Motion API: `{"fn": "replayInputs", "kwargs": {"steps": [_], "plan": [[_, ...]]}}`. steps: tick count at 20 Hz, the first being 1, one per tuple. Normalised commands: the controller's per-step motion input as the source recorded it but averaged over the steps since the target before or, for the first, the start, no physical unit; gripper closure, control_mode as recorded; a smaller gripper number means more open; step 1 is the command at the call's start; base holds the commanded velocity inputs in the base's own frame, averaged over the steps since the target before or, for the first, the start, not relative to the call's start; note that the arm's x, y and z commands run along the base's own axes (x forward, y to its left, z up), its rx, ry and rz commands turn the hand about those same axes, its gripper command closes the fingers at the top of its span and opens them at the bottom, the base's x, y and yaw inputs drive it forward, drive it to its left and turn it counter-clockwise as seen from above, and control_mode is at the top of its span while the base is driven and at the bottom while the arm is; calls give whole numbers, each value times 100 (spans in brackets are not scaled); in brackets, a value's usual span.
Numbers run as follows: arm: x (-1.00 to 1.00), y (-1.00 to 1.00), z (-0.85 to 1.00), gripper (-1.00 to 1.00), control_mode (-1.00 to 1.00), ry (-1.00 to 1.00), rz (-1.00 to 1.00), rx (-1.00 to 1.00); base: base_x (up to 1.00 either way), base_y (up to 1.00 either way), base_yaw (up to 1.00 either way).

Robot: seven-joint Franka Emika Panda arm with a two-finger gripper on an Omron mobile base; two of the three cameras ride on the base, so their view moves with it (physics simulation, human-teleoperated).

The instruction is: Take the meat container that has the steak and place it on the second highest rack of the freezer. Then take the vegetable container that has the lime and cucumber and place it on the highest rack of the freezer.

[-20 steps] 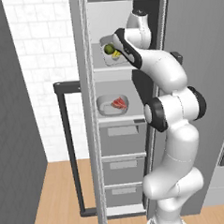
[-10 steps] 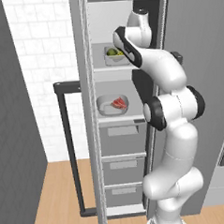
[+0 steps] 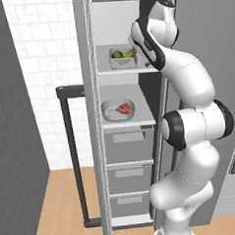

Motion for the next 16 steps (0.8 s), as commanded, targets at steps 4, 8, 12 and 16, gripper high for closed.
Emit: {"fn": "replayInputs", "kwargs": {"steps": [4,8,12,16], "plan": [[-100,0,-54,-100,-100,-5,39,7,0,0,0],[-100,0,-16,-100,-100,-9,38,0,0,0,0],[-100,0,-6,-100,-100,-3,37,-1,0,0,0],[-100,-18,-32,-100,-100,0,42,-11,0,0,0]]}}
